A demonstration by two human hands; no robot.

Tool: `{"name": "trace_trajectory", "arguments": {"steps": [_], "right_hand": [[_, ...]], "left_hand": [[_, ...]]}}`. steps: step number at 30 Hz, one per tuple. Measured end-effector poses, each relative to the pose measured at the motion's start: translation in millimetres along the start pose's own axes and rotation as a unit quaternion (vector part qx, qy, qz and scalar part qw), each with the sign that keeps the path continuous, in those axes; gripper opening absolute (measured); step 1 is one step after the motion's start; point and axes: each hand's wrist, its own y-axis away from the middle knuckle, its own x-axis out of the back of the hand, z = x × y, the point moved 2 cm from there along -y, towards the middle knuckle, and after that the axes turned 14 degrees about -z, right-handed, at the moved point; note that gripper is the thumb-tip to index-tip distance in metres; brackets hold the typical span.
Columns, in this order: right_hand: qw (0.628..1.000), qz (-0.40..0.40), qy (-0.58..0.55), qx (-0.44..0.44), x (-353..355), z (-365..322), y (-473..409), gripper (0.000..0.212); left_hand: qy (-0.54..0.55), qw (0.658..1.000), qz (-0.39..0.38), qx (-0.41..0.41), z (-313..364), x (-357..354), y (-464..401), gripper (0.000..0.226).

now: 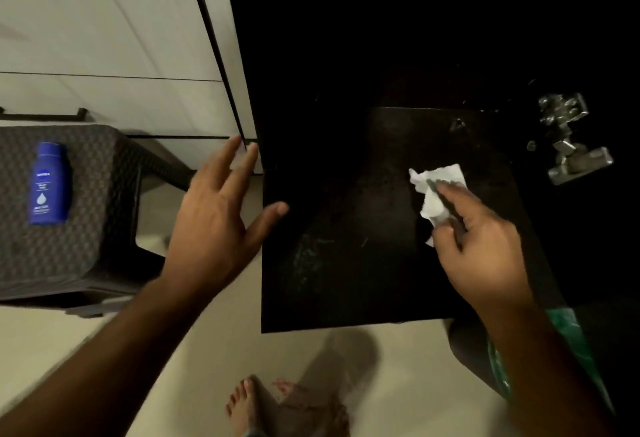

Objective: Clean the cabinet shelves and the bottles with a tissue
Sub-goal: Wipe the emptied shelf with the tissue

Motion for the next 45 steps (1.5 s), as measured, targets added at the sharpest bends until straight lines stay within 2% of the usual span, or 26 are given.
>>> {"name": "trace_trajectory", "arguments": {"steps": [2,5,12,14,18,24,27,30,38,41,45], "right_hand": [[0.997,-0.07,0.004,0.012,-7,2,0,0.056],[0.991,-0.118,0.064,0.007,-11,6,-1,0.071],[0.963,-0.195,0.185,-0.017,-19,21,-29,0.08],[0.957,-0.197,0.211,-0.015,-23,23,-31,0.082],[0.962,-0.175,0.207,0.0,-26,22,-30,0.085],[0.968,-0.172,0.185,0.001,-25,20,-27,0.066],[0.968,-0.165,0.191,-0.001,-27,22,-28,0.064],[0.968,-0.164,0.19,0.001,-28,23,-30,0.065],[0.969,-0.166,0.181,0.01,-23,27,-12,0.068],[0.968,-0.173,0.182,-0.011,-15,39,-3,0.069],[0.968,-0.158,0.187,-0.061,-2,49,-37,0.073]], "left_hand": [[-0.025,0.999,0.004,-0.029,5,-5,3,0.081],[-0.032,0.998,0.021,-0.058,14,-6,4,0.08],[-0.067,0.987,0.076,-0.125,34,-19,-5,0.082],[-0.079,0.981,0.086,-0.153,38,-24,-7,0.08],[-0.111,0.973,0.036,-0.199,36,-33,-20,0.08],[-0.084,0.96,0.015,-0.267,45,-29,-38,0.084],[-0.073,0.962,-0.036,-0.261,47,-31,-49,0.092],[-0.1,0.963,-0.076,-0.24,41,-35,-61,0.09],[-0.092,0.962,-0.104,-0.237,36,-38,-69,0.102],[-0.081,0.963,-0.112,-0.23,35,-39,-69,0.101],[-0.079,0.965,-0.109,-0.224,35,-39,-72,0.097]]}}
